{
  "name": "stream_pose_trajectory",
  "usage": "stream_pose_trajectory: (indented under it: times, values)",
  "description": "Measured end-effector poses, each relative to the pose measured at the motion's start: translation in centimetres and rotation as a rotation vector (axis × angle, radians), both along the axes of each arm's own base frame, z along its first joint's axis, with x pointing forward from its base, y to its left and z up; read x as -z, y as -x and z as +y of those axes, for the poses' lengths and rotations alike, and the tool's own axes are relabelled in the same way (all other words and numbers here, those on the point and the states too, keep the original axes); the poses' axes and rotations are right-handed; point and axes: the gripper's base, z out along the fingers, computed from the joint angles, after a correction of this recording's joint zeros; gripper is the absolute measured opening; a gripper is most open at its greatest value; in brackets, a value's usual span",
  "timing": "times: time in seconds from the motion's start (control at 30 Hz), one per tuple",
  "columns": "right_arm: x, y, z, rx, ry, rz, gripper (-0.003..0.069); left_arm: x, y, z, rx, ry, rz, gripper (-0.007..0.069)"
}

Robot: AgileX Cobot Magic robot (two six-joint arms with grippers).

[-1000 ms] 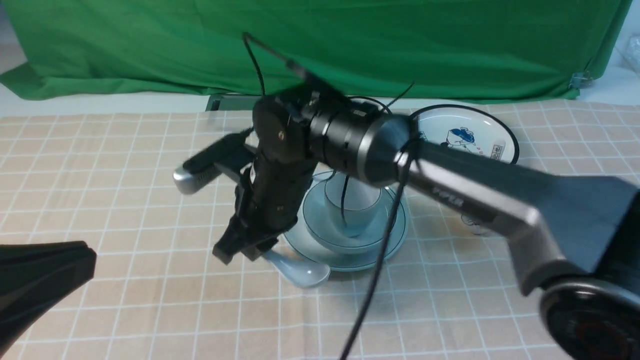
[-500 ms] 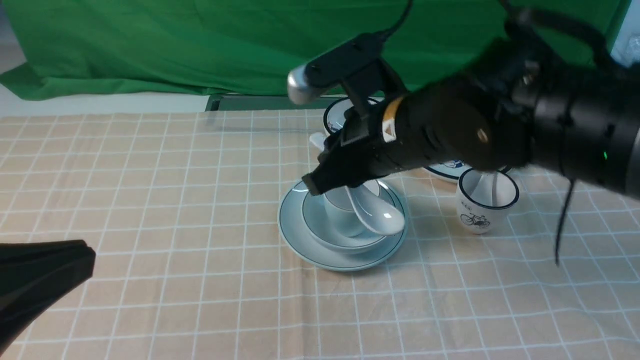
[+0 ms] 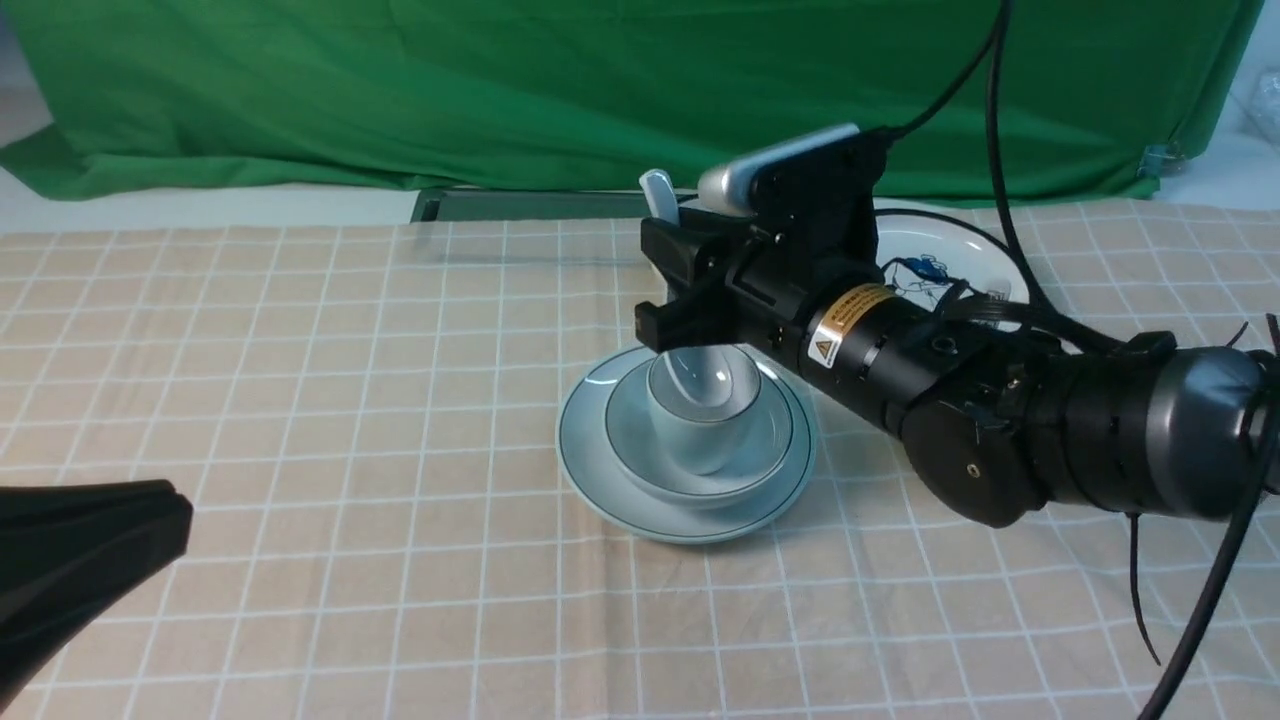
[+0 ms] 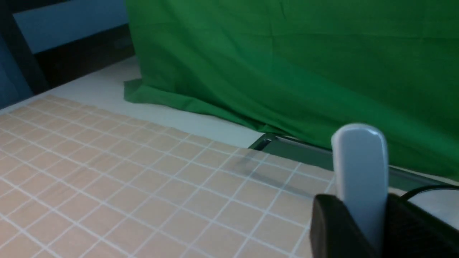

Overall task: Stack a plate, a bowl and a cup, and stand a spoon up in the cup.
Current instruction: Use the right arm to put the blue soup spoon into the blue teacup in the middle

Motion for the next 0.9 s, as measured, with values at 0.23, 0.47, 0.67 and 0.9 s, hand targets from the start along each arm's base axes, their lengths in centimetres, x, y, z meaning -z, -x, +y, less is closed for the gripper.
stream_pose_trajectory:
  times: [0.23, 0.47, 0.67, 0.9]
  values:
    - [2.9, -1.7, -0.8, 0.037, 0.022, 0.037, 0.0170, 0.0, 0.0, 0.0, 0.001, 0.000, -0.001, 0.0002]
    - [4.2, -1.8, -0.7, 0.037, 0.038, 0.065, 0.0232, 0.0, 0.0, 0.0, 0.001, 0.000, -0.001, 0.0002]
    - [3.6, -1.5, -0.9, 0.047, 0.031, 0.112, 0.0384, -0.1, 0.0, 0.0, 0.002, 0.006, -0.009, 0.0002]
    - [-2.1, 1.9, -2.2, 0.042, 0.054, 0.138, 0.0433, -0.8, -0.1, -0.3, 0.014, 0.056, -0.071, 0.0002]
